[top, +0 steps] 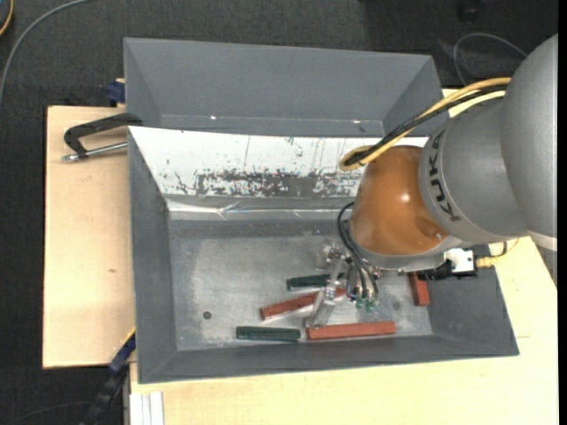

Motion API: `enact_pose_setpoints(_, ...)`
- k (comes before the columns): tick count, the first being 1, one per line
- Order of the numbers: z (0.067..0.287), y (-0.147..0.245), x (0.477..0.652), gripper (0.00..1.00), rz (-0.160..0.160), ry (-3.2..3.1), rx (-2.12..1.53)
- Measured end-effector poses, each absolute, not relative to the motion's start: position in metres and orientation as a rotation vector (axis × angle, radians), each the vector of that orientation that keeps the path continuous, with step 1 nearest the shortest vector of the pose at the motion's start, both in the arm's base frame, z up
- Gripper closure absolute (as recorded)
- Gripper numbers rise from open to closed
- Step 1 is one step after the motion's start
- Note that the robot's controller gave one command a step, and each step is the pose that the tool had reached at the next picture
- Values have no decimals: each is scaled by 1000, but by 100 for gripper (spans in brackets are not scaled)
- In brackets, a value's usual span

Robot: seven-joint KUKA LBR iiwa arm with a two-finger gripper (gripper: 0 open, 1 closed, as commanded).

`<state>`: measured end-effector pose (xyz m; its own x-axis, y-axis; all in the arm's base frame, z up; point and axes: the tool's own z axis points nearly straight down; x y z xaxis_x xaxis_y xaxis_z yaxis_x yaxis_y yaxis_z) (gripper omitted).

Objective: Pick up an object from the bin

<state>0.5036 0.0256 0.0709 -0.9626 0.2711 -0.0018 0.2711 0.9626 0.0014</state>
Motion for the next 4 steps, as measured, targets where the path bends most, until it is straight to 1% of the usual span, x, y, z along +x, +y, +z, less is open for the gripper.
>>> enact_pose_setpoints(1, 71, 26, 503, 100, 2, 3112, 427)
enact_pose_setpoints(2, 96, 27, 505, 100, 4, 3107, 423)
enact_pose_setpoints(3, 155, 28, 507, 100, 5, 3104, 419)
enact_pose_setpoints(4, 174, 29, 508, 100, 4, 3107, 417)
